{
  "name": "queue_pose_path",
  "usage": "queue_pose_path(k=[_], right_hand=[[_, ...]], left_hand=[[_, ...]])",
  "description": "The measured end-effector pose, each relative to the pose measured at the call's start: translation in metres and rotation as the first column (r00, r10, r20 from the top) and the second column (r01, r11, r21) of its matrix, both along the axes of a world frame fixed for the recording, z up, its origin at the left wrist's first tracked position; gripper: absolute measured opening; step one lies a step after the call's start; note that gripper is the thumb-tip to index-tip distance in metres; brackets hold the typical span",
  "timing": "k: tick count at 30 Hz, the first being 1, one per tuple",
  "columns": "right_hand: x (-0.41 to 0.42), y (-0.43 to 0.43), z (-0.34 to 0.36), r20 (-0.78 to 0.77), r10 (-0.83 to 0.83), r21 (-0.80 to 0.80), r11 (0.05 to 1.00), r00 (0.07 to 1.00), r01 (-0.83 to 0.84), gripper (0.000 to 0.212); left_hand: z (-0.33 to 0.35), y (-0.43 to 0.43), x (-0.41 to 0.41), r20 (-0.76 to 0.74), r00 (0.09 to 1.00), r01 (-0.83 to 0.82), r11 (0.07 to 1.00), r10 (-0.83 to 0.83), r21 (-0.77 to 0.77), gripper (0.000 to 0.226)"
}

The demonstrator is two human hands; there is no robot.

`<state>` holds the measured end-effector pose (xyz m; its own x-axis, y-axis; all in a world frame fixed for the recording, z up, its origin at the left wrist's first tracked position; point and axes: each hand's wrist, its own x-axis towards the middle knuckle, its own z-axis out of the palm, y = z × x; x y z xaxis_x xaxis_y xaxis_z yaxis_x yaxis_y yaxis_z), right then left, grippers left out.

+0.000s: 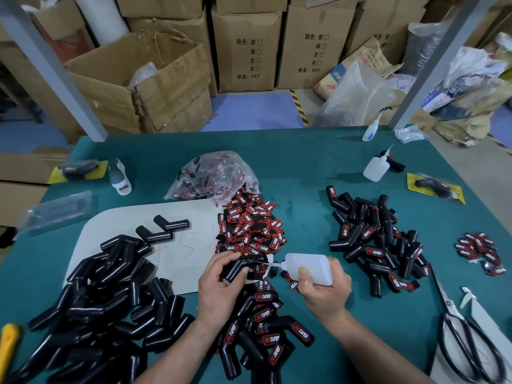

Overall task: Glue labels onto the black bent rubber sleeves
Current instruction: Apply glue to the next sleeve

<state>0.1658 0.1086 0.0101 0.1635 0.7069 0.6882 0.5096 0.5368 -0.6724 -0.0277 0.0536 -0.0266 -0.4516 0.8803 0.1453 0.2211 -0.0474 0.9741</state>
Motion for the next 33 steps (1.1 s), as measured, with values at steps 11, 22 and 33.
queue_pose_path(k=[11, 22, 33], right_hand=[[0.0014, 0.0025, -0.0005, -0.009, 0.007, -0.021, 1.000, 1.000, -0.007, 0.075], [0.0014, 0.0017, -0.0057, 0.012, 0.020, -0.003, 1.000, 1.000, -0.020, 0.074], [0.0014, 0.0016, -0.0085, 0.014, 0.032, -0.019, 0.999, 0.999, -0.032, 0.073]], left_hand=[[-0.0013, 0.0002, -0.0008, 0.015, 1.000, -0.003, 1.000, 0.004, -0.011, 0.053], [-0.0055, 0.0009, -0.0013, -0.005, 1.000, 0.001, 1.000, -0.001, -0.014, 0.051], [-0.0062, 0.0012, -0.0012, -0.004, 1.000, 0.008, 1.000, -0.008, -0.012, 0.051]])
